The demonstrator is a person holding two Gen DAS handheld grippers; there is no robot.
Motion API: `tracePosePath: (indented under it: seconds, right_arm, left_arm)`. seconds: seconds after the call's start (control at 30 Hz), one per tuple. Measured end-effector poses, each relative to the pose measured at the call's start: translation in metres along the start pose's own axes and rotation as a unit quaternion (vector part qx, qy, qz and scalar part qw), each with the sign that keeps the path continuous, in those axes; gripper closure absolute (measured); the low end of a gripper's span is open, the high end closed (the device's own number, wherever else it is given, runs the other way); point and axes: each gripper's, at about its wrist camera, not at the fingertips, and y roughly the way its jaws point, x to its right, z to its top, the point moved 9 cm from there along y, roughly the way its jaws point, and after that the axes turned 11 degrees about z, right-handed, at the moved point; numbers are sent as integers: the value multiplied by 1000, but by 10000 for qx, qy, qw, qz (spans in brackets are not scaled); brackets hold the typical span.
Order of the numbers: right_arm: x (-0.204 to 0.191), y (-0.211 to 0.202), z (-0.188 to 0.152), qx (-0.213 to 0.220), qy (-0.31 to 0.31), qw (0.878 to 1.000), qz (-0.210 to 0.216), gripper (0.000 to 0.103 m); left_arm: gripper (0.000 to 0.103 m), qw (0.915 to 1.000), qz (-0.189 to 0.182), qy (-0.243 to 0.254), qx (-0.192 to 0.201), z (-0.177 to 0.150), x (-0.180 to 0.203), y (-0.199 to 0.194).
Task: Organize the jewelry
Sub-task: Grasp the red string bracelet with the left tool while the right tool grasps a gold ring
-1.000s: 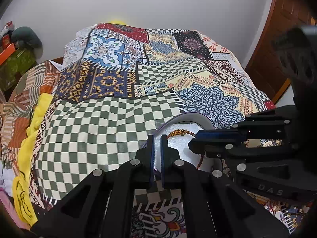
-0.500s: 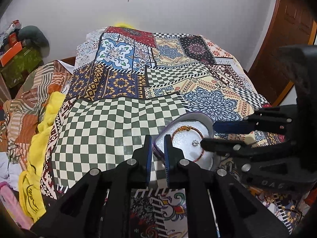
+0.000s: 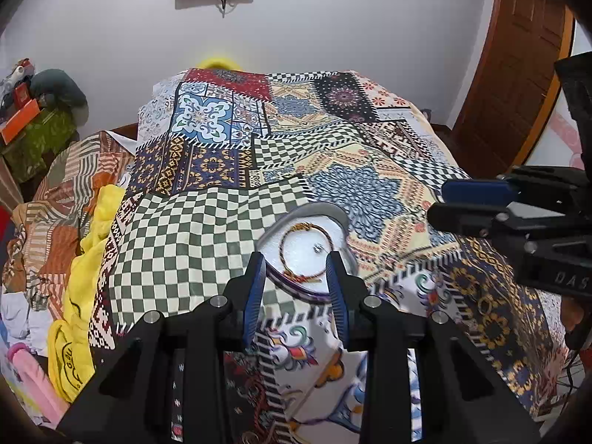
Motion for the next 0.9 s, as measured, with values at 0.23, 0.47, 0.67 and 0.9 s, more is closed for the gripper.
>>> tracePosePath:
  seconds: [0.23, 0.47, 0.67, 0.9]
  right_arm:
    - [5, -27, -18, 178, 181, 9997, -39, 74]
    - [21, -51, -42, 286, 281, 9989, -260, 74]
    - [33, -63, -66, 298, 368, 9980, -425, 72]
    - [38, -62, -98, 211, 387, 9977, -510, 64]
  left_arm:
    - [68, 10000, -64, 51, -28, -11, 16, -21]
    - [65, 9998, -146, 122, -97, -25, 34, -32]
    - [64, 9989, -302, 153, -309, -45, 53, -29]
    - [64, 9962, -533, 225, -653, -73, 74, -15]
